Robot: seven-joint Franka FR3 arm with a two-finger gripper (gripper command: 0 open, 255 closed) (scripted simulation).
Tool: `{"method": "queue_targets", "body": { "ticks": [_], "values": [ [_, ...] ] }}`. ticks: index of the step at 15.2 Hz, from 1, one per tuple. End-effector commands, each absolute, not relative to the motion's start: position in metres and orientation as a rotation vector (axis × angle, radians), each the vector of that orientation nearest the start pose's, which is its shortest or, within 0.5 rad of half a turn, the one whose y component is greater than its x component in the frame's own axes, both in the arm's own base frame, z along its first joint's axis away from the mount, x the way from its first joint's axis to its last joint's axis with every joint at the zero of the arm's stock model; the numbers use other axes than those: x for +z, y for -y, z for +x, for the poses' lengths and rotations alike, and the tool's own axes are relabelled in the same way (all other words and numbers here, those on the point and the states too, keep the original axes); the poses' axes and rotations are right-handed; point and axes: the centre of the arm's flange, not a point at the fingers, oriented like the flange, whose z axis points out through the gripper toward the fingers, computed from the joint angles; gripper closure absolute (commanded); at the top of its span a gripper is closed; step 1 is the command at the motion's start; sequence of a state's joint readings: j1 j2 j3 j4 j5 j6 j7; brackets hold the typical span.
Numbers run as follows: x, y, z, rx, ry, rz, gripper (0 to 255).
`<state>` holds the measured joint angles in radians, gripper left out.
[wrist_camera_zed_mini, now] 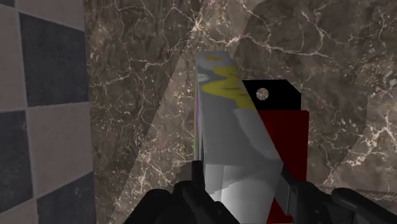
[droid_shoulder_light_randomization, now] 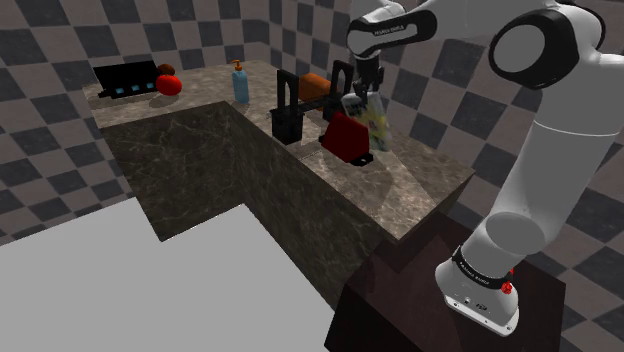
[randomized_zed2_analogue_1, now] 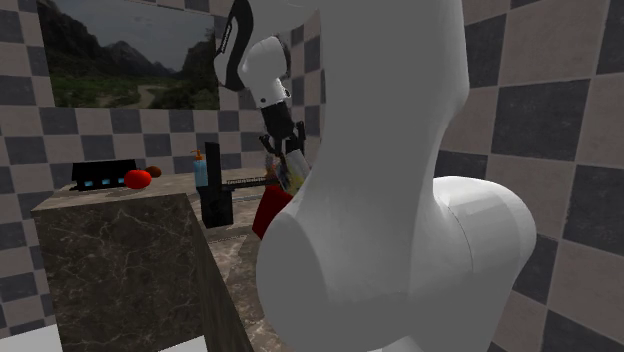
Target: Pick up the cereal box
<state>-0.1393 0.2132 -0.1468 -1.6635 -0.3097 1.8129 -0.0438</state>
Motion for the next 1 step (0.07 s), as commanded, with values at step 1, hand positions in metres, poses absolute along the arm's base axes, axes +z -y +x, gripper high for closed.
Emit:
{"method": "queue_targets", "body": {
  "ticks": [1],
  "values": [
    [0.4863, 0.1921, 0.5884, 0.197, -0.269, -3.441, 255]
  ]
}}
